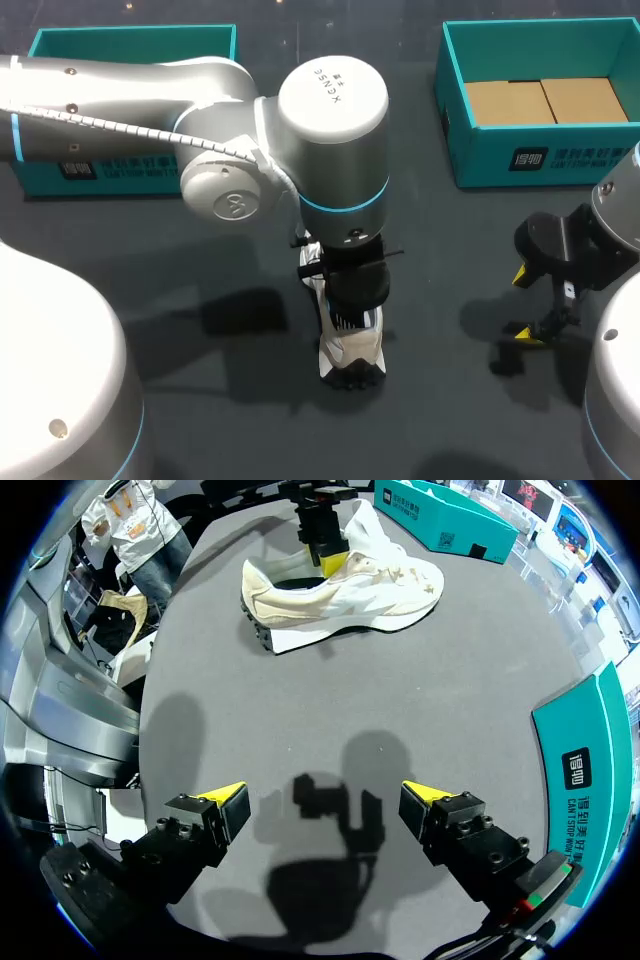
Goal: Take the shoe out of the shoebox, open the shoe tongue, remove and reinsert the insole, then place the shoe into the shoebox
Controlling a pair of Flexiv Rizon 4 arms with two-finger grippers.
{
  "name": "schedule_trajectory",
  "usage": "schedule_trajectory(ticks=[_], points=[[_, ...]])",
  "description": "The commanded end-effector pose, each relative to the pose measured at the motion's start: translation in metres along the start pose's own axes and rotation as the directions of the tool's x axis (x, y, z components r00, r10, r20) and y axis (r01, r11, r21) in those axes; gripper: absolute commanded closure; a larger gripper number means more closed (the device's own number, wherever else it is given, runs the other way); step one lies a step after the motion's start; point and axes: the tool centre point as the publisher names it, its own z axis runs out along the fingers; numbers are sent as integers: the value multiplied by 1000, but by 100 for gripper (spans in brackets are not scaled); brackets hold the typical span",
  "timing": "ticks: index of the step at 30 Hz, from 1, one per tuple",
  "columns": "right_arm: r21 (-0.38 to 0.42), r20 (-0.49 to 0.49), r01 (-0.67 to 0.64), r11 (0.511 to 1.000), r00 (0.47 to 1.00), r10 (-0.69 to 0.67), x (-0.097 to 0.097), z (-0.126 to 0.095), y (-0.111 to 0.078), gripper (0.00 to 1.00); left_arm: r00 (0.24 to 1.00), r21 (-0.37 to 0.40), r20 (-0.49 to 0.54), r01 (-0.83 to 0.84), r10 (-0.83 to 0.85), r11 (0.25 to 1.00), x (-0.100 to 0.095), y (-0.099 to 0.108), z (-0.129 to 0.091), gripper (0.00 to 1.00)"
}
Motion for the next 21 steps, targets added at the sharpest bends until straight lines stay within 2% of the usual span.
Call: schedule_trajectory(ticks=[1, 10, 15, 21], points=[[0, 4, 1, 1000, 1000, -1, 2, -1, -1, 0, 1000, -5, 11, -9, 9, 1000, 2, -2, -2, 67], [0, 4, 1, 1000, 1000, -1, 2, -1, -1, 0, 999, -11, 23, -29, 29, 1000, 5, -4, -7, 66], [0, 4, 1, 1000, 1000, -1, 2, -1, -1, 0, 999, -7, 9, -33, 33, 999, 5, 0, -1, 59], [0, 4, 1, 1000, 1000, -1, 2, -1, -1, 0, 999, -1, -1, -43, 43, 999, 5, 3, -2, 57]])
